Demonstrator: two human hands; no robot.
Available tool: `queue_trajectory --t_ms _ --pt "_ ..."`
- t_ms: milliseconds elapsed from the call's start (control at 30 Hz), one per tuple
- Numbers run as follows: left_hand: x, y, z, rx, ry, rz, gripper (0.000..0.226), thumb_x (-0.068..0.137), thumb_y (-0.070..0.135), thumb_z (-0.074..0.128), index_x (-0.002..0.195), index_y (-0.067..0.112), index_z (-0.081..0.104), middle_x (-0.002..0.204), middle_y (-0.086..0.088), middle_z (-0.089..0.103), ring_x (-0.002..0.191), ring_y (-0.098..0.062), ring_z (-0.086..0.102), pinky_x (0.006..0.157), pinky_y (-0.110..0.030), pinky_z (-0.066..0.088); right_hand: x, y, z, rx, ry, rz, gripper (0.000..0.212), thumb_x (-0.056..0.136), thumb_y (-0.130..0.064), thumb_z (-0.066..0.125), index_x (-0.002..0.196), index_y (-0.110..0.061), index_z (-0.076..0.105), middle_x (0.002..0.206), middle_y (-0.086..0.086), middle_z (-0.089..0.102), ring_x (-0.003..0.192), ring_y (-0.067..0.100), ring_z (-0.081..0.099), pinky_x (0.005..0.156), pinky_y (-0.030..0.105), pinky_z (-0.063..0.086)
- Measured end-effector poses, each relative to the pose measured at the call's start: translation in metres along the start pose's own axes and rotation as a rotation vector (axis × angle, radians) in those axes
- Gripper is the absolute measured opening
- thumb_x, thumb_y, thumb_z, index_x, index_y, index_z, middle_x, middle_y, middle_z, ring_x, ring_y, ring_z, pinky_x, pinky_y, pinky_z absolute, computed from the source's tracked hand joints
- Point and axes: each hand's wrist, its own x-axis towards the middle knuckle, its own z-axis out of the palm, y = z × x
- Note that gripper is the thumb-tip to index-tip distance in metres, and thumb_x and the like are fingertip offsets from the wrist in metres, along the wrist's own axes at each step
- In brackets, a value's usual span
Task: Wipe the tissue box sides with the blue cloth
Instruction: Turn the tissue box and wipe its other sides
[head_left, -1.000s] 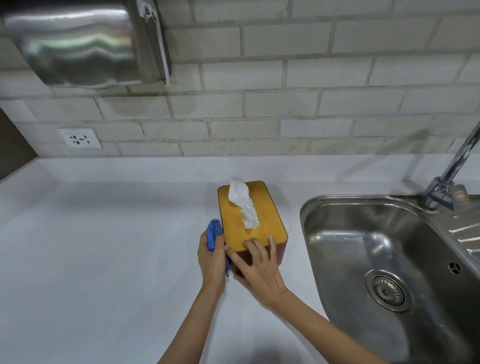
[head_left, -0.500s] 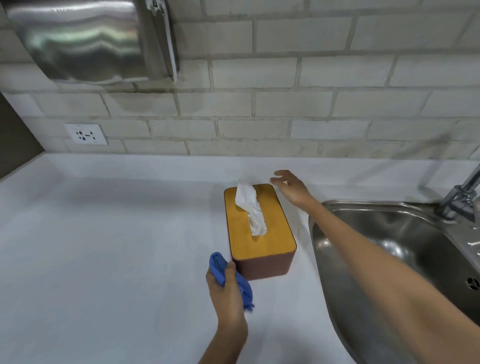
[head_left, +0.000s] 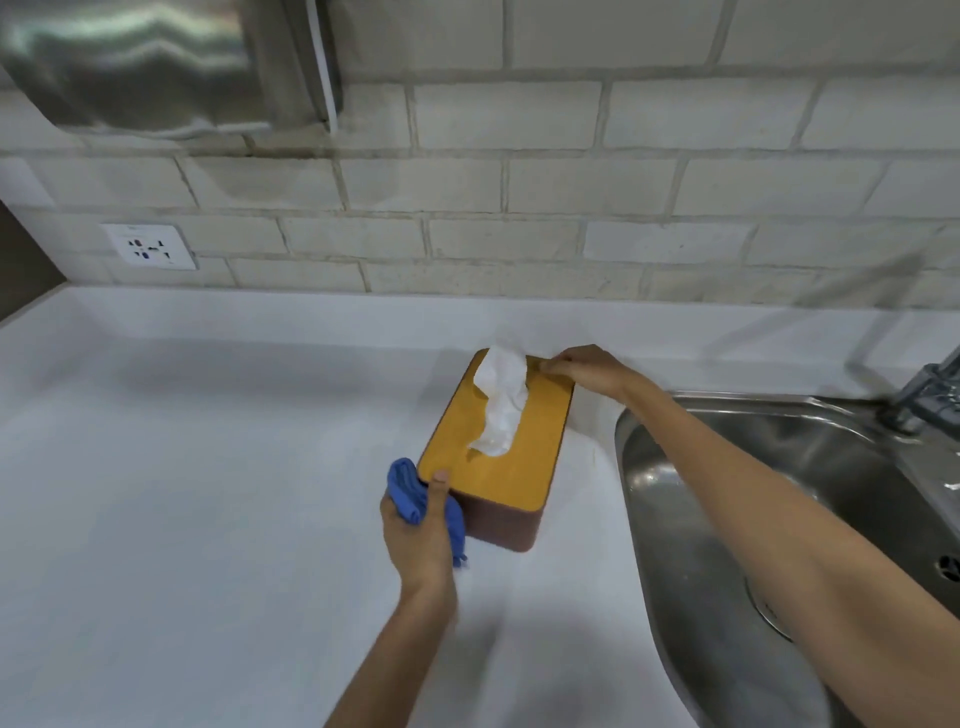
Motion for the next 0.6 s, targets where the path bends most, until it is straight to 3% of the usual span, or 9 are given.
queue_trajectory --t_ms 67,133,267,300,367,433,533,600 --pt "0.019 0.010 0.000 0.003 0.014 0.016 0.049 0.088 0.035 0.062 0.124 0.006 0.049 0.117 -0.030 0.061 0.106 -0.044 0.060 0.088 -0.054 0.052 -0.010 0.011 -0.006 0.091 0.011 0.021 0.048 0.087 -0.047 0.057 0.118 -0.012 0.063 0.127 0.005 0.060 0.113 0.019 0.054 0.096 0.027 0.039" --pt "0.038 0.021 0.003 0.031 0.029 0.040 0.047 0.090 0.035 0.059 0.125 0.005 0.050 0.118 -0.032 0.061 0.108 -0.045 0.059 0.096 -0.057 0.047 -0.021 0.023 -0.009 0.145 0.024 0.022 0.048 0.088 -0.047 0.056 0.120 -0.012 0.062 0.127 0.005 0.060 0.117 0.021 0.055 0.104 0.031 0.039" --pt "0.065 0.038 0.006 0.071 0.002 0.044 0.045 0.093 0.035 0.052 0.125 0.004 0.051 0.121 -0.029 0.060 0.109 -0.044 0.059 0.096 -0.054 0.048 -0.049 0.039 -0.003 0.235 0.060 0.001 0.044 0.092 -0.045 0.050 0.114 -0.009 0.063 0.117 0.007 0.064 0.102 0.020 0.061 0.088 0.025 0.043" --pt "0.067 0.039 0.005 0.063 -0.007 0.043 0.044 0.094 0.036 0.051 0.124 0.003 0.052 0.118 -0.028 0.061 0.104 -0.042 0.061 0.091 -0.051 0.051 -0.054 0.042 -0.001 0.271 0.067 -0.006 0.044 0.093 -0.044 0.049 0.114 -0.008 0.063 0.116 0.008 0.065 0.103 0.021 0.061 0.089 0.026 0.044" --pt "0.062 0.037 0.000 0.043 -0.023 0.051 0.038 0.095 0.036 0.048 0.112 0.004 0.056 0.096 -0.024 0.065 0.076 -0.033 0.064 0.065 -0.038 0.054 -0.062 0.046 0.004 0.342 0.072 -0.007 0.044 0.095 -0.040 0.047 0.121 -0.007 0.059 0.118 0.007 0.063 0.109 0.022 0.059 0.097 0.030 0.043" --pt "0.053 0.025 -0.008 0.025 -0.076 0.029 0.029 0.094 0.038 0.048 0.089 0.011 0.056 0.068 -0.011 0.057 0.049 -0.021 0.056 0.044 -0.025 0.043 -0.069 0.049 0.010 0.410 0.088 -0.008 0.041 0.096 -0.035 0.047 0.122 -0.006 0.057 0.118 0.006 0.061 0.113 0.023 0.057 0.101 0.032 0.042" --pt "0.037 0.003 -0.015 0.020 -0.177 0.024 0.031 0.093 0.043 0.050 0.082 0.013 0.052 0.059 -0.008 0.046 0.046 -0.020 0.044 0.043 -0.023 0.035 -0.076 0.050 0.016 0.480 0.119 -0.029 0.029 0.097 -0.028 0.047 0.113 -0.007 0.058 0.115 0.007 0.059 0.117 0.025 0.055 0.107 0.035 0.040" --pt "0.031 -0.001 -0.016 0.029 -0.200 0.052 0.025 0.092 0.045 0.051 0.082 0.022 0.054 0.053 -0.002 0.052 0.043 -0.016 0.048 0.037 -0.018 0.038 -0.080 0.052 0.020 0.509 0.148 -0.044 0.023 0.097 -0.024 0.048 0.109 -0.007 0.059 0.113 0.010 0.059 0.118 0.028 0.055 0.110 0.040 0.039"
